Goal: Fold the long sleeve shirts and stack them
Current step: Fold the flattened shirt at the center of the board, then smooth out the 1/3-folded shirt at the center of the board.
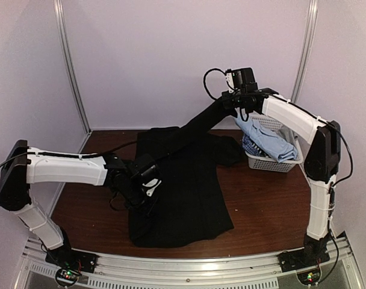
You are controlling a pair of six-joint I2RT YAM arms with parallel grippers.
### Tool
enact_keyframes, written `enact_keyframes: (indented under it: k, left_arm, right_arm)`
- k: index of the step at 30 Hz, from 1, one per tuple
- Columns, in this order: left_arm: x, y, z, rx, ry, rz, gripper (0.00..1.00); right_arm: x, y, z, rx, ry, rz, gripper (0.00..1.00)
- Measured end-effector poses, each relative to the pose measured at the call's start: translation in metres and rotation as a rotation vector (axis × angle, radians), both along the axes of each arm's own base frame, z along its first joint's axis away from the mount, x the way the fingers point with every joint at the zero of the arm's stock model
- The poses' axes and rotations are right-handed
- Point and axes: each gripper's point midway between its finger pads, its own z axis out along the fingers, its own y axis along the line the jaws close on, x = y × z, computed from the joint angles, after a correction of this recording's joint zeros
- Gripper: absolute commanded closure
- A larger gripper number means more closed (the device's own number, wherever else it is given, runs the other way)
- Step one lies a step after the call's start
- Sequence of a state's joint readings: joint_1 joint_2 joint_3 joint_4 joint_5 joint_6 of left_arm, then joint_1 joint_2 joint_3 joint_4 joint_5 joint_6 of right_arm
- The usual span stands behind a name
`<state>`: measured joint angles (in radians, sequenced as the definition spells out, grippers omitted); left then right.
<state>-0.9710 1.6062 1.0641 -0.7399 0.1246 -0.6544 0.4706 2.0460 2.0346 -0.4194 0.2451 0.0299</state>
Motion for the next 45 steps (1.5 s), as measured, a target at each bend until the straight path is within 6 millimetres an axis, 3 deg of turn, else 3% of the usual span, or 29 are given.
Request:
enact_keyframes:
  k: [7,13,15,19,22,25,30,32,36,38,41,45]
  left_arm:
    - [-0.01,-0.005,-0.009,-0.02,0.046,-0.048,0.97]
    - [-0.023,-0.004,-0.016,-0.037,0.097,-0.098,0.55]
    - [-0.027,-0.005,-0.016,-0.047,0.115,-0.112,0.48]
    - [-0.029,-0.008,-0.009,-0.076,0.115,-0.126,0.46]
    - [-0.019,-0.012,0.007,-0.115,0.084,-0.108,0.48]
    - [0.011,-0.012,0.034,-0.181,0.022,-0.029,0.51]
    - [0.086,0.017,0.071,-0.247,-0.109,0.184,0.57]
    - [0.117,0.033,0.079,-0.268,-0.153,0.273,0.58]
    - [0.175,0.052,0.083,-0.293,-0.203,0.386,0.61]
    - [0.205,0.051,0.081,-0.302,-0.224,0.411,0.64]
    - [0.253,0.044,0.074,-0.323,-0.26,0.435,0.68]
    - [0.301,0.035,0.055,-0.337,-0.283,0.456,0.7]
  right_arm:
    - [-0.003,0.002,-0.007,-0.002,0.027,0.014,1.0]
    - [-0.012,0.008,-0.008,-0.004,0.057,0.049,1.0]
    - [-0.017,0.012,-0.011,-0.01,0.074,0.065,1.0]
    - [-0.027,0.024,-0.019,-0.023,0.113,0.105,1.0]
    - [-0.038,0.037,-0.026,-0.035,0.149,0.144,1.0]
    - [-0.053,0.057,-0.034,-0.046,0.188,0.199,1.0]
    - [-0.09,0.105,-0.046,-0.063,0.241,0.316,1.0]
    - [-0.111,0.13,-0.052,-0.066,0.266,0.377,1.0]
    - [-0.142,0.163,-0.064,-0.058,0.307,0.441,1.0]
    - [-0.146,0.164,-0.066,-0.06,0.315,0.429,1.0]
    - [-0.136,0.151,-0.062,-0.065,0.301,0.36,1.0]
    - [-0.122,0.136,-0.039,-0.061,0.246,0.275,1.0]
